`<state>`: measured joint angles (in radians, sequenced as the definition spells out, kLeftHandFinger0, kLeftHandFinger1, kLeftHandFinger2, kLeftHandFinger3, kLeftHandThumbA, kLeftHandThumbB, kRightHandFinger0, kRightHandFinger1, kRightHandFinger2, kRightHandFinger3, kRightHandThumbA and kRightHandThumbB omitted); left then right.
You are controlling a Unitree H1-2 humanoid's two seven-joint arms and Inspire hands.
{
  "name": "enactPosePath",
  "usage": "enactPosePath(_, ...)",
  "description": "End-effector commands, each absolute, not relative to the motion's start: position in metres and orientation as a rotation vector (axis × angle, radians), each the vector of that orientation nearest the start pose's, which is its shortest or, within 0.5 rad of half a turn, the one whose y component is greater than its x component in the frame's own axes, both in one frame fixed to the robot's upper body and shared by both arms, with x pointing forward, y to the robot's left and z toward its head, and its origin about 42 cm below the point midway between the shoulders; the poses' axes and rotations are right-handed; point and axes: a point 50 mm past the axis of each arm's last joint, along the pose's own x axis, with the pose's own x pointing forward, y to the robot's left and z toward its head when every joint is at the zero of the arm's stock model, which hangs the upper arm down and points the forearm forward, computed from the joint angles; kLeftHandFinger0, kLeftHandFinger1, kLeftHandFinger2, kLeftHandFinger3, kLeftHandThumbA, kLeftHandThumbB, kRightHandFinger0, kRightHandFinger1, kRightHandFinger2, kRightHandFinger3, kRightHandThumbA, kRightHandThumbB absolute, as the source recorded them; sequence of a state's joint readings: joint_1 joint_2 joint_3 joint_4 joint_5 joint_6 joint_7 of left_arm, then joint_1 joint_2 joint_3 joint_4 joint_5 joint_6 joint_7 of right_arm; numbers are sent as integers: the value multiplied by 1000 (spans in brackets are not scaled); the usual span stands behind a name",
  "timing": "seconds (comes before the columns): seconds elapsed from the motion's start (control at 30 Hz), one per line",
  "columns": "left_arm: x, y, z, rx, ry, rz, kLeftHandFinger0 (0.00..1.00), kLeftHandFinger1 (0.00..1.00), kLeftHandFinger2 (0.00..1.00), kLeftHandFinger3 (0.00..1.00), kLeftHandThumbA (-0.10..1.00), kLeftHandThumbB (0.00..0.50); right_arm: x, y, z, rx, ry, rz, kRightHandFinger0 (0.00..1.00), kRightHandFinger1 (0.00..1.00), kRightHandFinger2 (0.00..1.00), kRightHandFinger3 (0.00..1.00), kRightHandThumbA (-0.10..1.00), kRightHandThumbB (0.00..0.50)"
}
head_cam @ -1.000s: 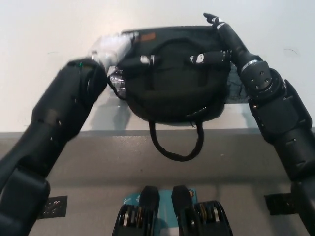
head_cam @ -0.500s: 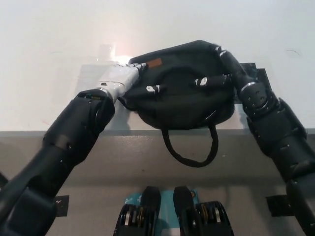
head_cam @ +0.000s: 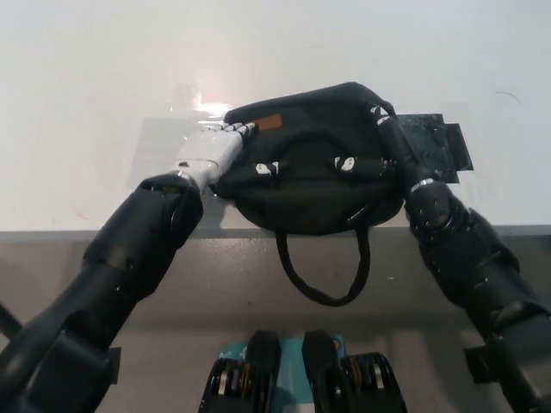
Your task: A soft travel bag is kept infront of the robot in the middle of the desk and the robot uses both its hands to press it to reduce its size
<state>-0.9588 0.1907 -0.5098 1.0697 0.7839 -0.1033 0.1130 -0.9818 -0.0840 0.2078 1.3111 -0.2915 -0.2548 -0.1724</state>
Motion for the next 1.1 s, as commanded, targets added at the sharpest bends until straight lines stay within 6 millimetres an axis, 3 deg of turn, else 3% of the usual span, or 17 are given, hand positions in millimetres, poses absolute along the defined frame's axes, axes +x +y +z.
enactPosePath(0.0, 509, 171, 125, 1371, -45, -426, 1000, 1000, 1000, 1000, 1000, 319, 494, -164, 91, -680, 197, 215, 1000, 1000, 1000, 1000, 1000, 231)
enactPosePath(0.1, 499, 173, 105, 1386, -4, -446, 1000, 1000, 1000, 1000, 1000, 321, 493, -166, 88, -708, 208, 217, 1000, 1000, 1000, 1000, 1000, 221)
enactPosePath(0.23, 493, 176, 93, 1402, 21, -451, 1000, 1000, 1000, 1000, 1000, 301, 495, -170, 91, -725, 193, 214, 1000, 1000, 1000, 1000, 1000, 224)
enactPosePath(0.53, 499, 181, 100, 1432, 14, -450, 1000, 1000, 1000, 1000, 1000, 291, 502, -166, 102, -711, 169, 203, 1000, 1000, 1000, 1000, 1000, 242)
enactPosePath(0.63, 502, 184, 104, 1424, 6, -440, 1000, 1000, 1000, 1000, 1000, 321, 505, -163, 107, -706, 154, 211, 1000, 1000, 1000, 1000, 1000, 236)
enactPosePath(0.77, 502, 186, 105, 1421, 15, -431, 1000, 1000, 1000, 1000, 1000, 317, 505, -162, 108, -699, 148, 205, 1000, 1000, 1000, 1000, 1000, 240)
enactPosePath(0.87, 511, 191, 120, 1380, -28, -387, 1000, 1000, 1000, 1000, 1000, 321, 512, -161, 121, -648, 108, 200, 1000, 1000, 1000, 1000, 1000, 236)
enactPosePath(1.0, 526, 193, 150, 1346, -78, -350, 1000, 1000, 1000, 1000, 1000, 306, 525, -160, 145, -619, 42, 177, 1000, 1000, 1000, 1000, 1000, 279)
enactPosePath(1.07, 539, 194, 184, 1298, -154, -299, 1000, 1000, 1000, 1000, 1000, 319, 541, -158, 179, -553, -13, 163, 1000, 1000, 1000, 1000, 1000, 300)
